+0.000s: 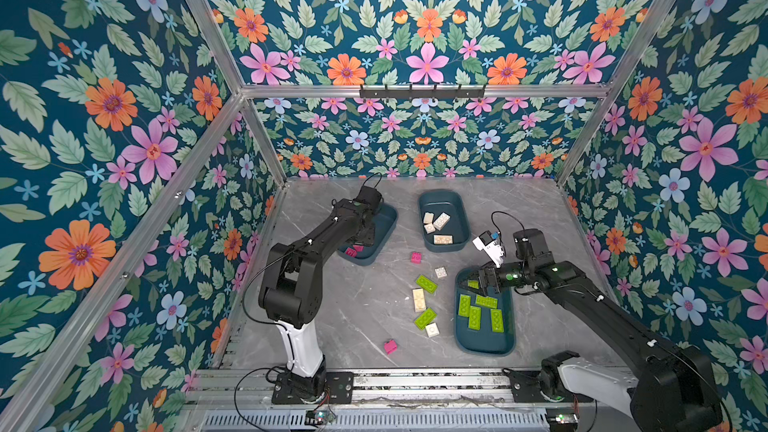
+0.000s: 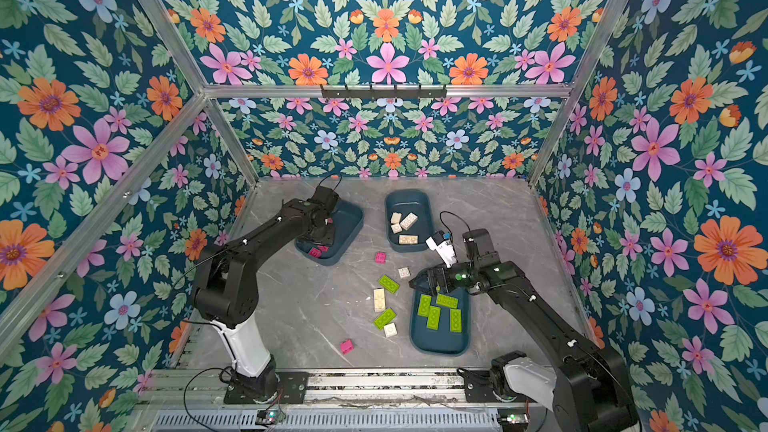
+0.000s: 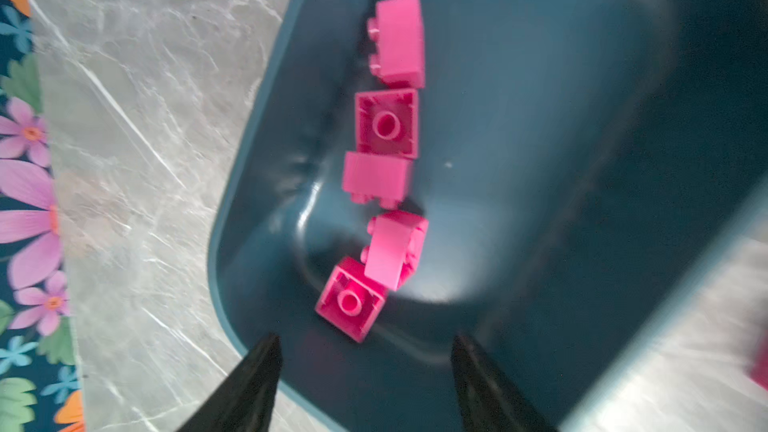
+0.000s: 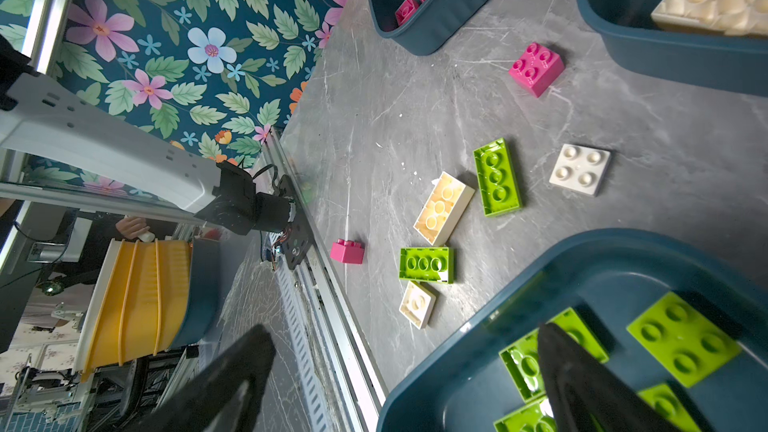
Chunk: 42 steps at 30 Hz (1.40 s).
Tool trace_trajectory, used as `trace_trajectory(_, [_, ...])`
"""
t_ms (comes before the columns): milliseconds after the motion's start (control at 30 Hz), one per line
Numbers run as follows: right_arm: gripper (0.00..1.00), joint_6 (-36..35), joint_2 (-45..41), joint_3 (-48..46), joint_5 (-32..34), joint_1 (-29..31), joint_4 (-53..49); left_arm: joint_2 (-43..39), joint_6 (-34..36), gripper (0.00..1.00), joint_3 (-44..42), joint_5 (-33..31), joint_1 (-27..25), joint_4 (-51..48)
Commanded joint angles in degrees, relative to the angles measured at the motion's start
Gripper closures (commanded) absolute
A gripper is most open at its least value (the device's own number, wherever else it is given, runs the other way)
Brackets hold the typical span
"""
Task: Sort the legos into containers by color
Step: 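Carry the magenta brick to the magenta tub and release, then lower the left gripper onto another magenta brick and grasp it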
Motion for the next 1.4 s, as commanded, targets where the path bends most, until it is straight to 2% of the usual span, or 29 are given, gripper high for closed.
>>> trace_trajectory(0, [0.01,-0.1,0.2,0.0,-0.3,0.1,1.4,-3.8,-3.5,0.27,-3.0,5.3,-1.6,-2.9])
trace_trajectory(133, [0.01,0.0,0.3,-0.2,-0.6,0.0,1.4,-10.3,-8.7,0.26,-8.7,7.9,-5.7,-5.3])
trace_trajectory(400, [0.01,0.2,0.3,-1.0,-1.6,0.1,1.4,-20.0,-19.9,0.23,-17.7,10.9,-18.2,-8.9])
trace_trajectory(567, [0.01,0.1,-0.3,-2.0,-1.6,0.1,1.2,-24.4,-24.3,0.17,-23.6,13.6,-24.9,-8.2])
trace_trajectory(1033, [0.01,-0.8,-1.4,-2.4,-1.0,0.1,-1.1,-23.2,-29.8,0.23,-32.9,17.5,-40.9,-3.7])
trace_trajectory(1267, [0.01,-0.8,-1.6,-2.4,-0.8,0.1,-1.3,-20.2,-29.2,0.24,-33.6,17.7,-43.7,-2.1])
trace_trajectory(1367, [0.01,-0.8,-1.7,-2.5,-0.7,0.1,-1.6,-19.2,-29.2,0.27,-34.2,16.5,-43.7,-2.5])
